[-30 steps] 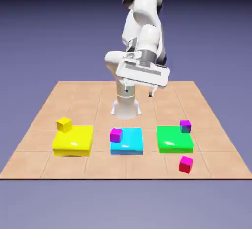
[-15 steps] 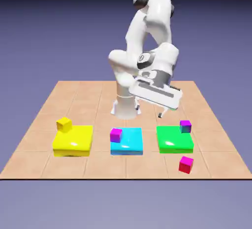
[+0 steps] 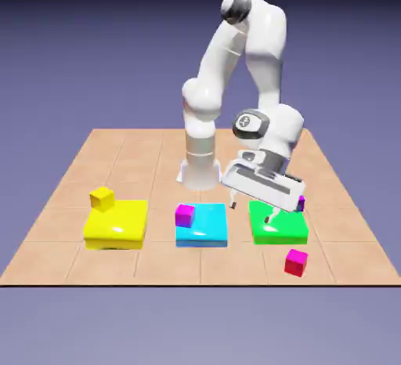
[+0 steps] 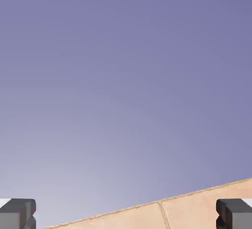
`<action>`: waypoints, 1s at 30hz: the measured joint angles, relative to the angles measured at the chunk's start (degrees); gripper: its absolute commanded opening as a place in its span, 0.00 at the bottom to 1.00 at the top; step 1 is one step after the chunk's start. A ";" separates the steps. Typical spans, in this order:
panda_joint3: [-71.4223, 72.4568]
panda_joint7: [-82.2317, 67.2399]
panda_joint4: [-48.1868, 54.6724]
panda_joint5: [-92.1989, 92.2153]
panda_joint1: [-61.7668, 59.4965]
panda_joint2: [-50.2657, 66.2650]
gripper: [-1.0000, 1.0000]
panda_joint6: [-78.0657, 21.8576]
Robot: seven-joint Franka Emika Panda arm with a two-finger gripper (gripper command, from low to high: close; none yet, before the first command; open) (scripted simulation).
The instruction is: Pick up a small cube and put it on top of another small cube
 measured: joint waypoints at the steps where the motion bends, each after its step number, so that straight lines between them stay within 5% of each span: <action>1: 2.08 1.39 0.38 -0.63 -1.69 0.12 0.50 -0.20; 30: 62.29 41.56 11.29 -18.86 -50.76 3.63 0.50 -5.97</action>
